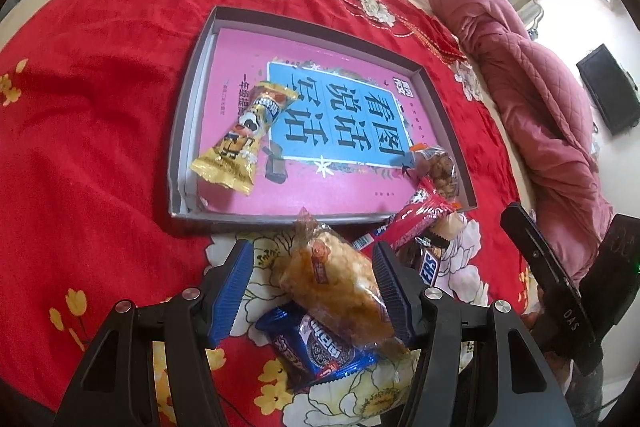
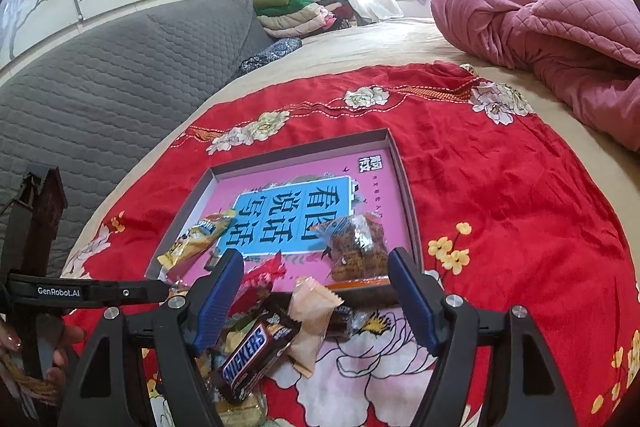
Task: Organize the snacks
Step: 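Move both open tools back to the snack pile beside the tray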
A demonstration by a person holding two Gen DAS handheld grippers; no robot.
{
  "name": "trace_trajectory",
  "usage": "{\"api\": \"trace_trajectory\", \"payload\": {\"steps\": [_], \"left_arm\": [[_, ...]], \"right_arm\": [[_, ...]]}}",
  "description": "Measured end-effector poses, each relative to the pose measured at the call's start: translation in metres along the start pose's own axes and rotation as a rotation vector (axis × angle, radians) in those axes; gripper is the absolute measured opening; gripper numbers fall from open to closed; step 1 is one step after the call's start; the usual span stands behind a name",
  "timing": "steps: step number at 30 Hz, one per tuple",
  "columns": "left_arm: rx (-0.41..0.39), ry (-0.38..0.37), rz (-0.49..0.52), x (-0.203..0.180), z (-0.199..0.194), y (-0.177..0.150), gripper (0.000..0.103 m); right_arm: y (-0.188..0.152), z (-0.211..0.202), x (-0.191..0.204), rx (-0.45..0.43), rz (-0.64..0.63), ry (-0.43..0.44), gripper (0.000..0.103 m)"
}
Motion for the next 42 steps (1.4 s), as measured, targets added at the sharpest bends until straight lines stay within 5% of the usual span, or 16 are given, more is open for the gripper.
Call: {"api": "trace_trajectory", "payload": {"steps": [26,42], "left_arm": [[0.186,-0.179,-0.246,0.015,0.026,-0.021,0.065],[0.233,-0.223,-0.33,0.014,0.045,-0.022,0.07]], "right_arm": [[-0.033,-0.002,0.04,0.129,-0.079,0.044,0.074],[-0.059,0.017,0.054,0.262,-0.07,0.091,0.074]]}}
Point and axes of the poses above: each gripper's, at about its wrist camera, not at the fingertips, and z roughly the way its jaws point, x to its left, y to its top, the point moved 7 cm from there along z, roughly the way its jaws point, and after that the axes turned 14 degrees about -z, right-handed, at the moved point
